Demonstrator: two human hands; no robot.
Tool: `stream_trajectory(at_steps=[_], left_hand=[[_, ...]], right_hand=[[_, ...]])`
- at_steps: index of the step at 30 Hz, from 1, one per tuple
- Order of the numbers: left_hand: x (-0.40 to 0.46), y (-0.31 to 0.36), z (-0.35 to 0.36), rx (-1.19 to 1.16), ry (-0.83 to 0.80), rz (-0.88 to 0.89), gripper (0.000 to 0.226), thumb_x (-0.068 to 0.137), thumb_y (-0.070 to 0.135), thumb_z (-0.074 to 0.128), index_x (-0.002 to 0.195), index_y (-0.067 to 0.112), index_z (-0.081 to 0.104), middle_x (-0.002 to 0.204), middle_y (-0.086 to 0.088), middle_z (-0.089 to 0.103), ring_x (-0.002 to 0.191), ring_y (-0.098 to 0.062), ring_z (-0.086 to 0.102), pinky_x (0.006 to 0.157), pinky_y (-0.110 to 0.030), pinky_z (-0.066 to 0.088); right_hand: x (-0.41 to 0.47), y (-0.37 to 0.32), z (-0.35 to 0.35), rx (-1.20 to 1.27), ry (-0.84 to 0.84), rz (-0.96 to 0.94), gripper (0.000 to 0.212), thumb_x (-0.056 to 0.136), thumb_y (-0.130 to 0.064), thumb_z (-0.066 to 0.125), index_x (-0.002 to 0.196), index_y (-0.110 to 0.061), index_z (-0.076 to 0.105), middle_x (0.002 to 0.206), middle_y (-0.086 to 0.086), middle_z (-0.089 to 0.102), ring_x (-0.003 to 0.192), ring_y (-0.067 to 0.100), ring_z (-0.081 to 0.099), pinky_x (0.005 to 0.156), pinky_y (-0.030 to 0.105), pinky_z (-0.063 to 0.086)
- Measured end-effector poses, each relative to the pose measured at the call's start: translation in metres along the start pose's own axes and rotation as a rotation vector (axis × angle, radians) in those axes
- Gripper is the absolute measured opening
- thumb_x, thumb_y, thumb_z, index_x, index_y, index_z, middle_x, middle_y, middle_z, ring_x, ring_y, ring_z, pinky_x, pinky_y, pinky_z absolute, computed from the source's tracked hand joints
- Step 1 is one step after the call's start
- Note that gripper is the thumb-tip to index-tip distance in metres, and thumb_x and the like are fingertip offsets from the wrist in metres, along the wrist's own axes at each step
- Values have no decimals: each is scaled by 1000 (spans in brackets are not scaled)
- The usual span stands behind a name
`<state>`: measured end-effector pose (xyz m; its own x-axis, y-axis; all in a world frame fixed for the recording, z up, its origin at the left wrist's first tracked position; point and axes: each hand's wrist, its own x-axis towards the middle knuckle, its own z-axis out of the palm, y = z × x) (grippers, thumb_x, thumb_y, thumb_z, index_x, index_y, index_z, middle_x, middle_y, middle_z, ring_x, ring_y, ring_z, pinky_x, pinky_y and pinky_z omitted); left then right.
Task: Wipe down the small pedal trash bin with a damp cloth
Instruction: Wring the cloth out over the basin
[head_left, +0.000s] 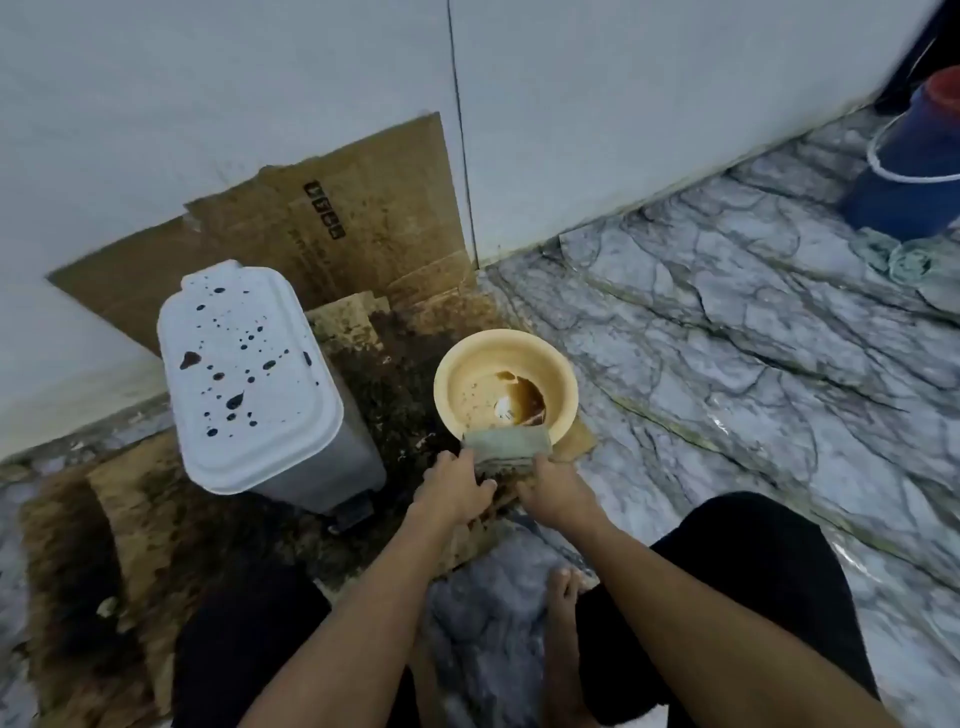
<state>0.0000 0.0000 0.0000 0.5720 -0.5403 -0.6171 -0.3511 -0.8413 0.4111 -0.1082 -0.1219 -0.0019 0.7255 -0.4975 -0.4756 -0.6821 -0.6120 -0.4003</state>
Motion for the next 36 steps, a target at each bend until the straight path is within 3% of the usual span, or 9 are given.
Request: stream_trajectory(at_steps=[6, 13, 18, 24, 26, 29, 31, 33, 36], left_hand=[[59, -18, 19, -129, 43, -13, 66, 100, 40, 55, 157, 39, 21, 152, -15, 35, 136, -37, 43, 110, -52, 43], [91, -26, 43, -253, 156, 22, 59, 101, 29, 56, 154, 40, 33, 138, -13, 51, 127, -34, 50, 105, -49, 48], [87, -24, 45, -325, 270, 19, 46, 101, 16, 57, 144, 32, 52, 113, -6, 52, 107, -25, 56, 89, -29, 45], [47, -12, 24, -466, 361, 56, 43, 98, 5, 58, 134, 27, 61, 114, -6, 50, 105, -21, 54, 90, -24, 43], [26, -9, 14, -538, 395, 40, 48, 96, 3, 58, 136, 30, 59, 119, -5, 50, 110, -19, 52, 90, -22, 40], [-9, -9, -6, -644, 411, 40, 58, 93, 2, 58, 139, 37, 54, 124, -7, 55, 113, -23, 56, 90, -28, 48], [-34, -13, -20, -650, 391, 62, 59, 93, 4, 57, 138, 41, 54, 127, -7, 60, 107, -23, 62, 79, -21, 53], [-59, -19, -33, -575, 396, 105, 56, 93, 5, 57, 136, 41, 58, 129, -3, 63, 104, -18, 63, 71, -9, 48], [-98, -29, -49, -453, 461, 141, 48, 95, 7, 58, 130, 39, 65, 124, -1, 60, 110, -16, 59, 86, -13, 41]], right_hand=[[52, 21, 22, 118, 171, 77, 47, 97, -34, 49, 139, -16, 38, 119, 14, 59, 102, 31, 59, 73, 36, 50], [84, 35, 45, 297, 184, 87, 57, 97, -28, 53, 148, -15, 29, 123, 23, 54, 102, 38, 60, 84, 46, 53], [85, 29, 45, 449, 266, 138, 51, 93, -10, 54, 141, -11, 38, 121, 14, 58, 101, 31, 60, 84, 40, 52], [63, 6, 21, 744, 259, 350, 36, 86, -3, 55, 122, -6, 57, 113, 14, 66, 100, 27, 61, 88, 43, 53], [47, -4, 12, 796, 274, 323, 37, 87, -3, 55, 123, -8, 56, 112, 11, 65, 100, 26, 61, 83, 41, 55], [21, -22, -4, 844, 307, 192, 27, 87, -3, 56, 109, -18, 57, 104, 8, 65, 86, 16, 62, 61, 24, 51], [1, -36, -16, 834, 318, 108, 22, 86, -6, 58, 101, -22, 57, 97, 4, 66, 83, 17, 63, 63, 32, 54], [-20, -52, -28, 800, 305, 44, 21, 85, -7, 59, 100, -21, 56, 92, 2, 64, 81, 22, 63, 72, 44, 57], [-52, -78, -41, 787, 288, -123, 40, 82, 2, 55, 110, -27, 49, 98, -3, 57, 77, 17, 58, 67, 39, 52]])
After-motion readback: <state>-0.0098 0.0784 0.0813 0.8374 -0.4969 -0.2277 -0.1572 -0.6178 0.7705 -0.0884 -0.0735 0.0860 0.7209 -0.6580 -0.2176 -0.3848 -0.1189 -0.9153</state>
